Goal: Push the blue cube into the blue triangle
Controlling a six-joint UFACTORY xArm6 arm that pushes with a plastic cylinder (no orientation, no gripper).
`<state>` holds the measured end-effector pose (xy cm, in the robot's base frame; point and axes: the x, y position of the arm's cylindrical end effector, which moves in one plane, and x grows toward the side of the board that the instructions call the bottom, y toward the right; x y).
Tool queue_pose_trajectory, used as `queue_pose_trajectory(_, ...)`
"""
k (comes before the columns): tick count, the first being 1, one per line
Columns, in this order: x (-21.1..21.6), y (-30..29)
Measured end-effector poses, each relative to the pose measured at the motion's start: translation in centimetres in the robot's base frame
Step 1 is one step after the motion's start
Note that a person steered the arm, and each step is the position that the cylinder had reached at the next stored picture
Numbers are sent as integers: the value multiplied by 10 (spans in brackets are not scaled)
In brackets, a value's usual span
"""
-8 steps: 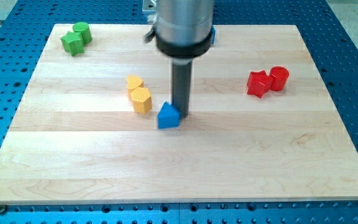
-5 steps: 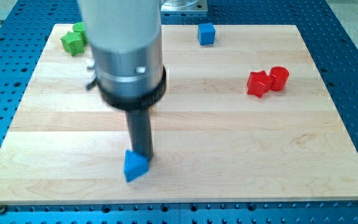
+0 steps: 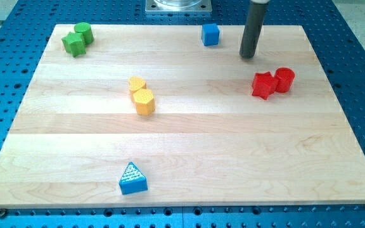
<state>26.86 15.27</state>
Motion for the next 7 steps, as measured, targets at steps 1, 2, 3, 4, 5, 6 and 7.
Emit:
queue_pose_trajectory(1,-33,-24)
queue_pose_trajectory(2,-40,-70)
queue_pose_trajectory(3,-47,-94)
queue_pose_trajectory(4,-16,-136)
queue_pose_trajectory(5,-15,-132)
queue_pose_trajectory(6,-15,-132)
queue_pose_trajectory(7,-37,-129)
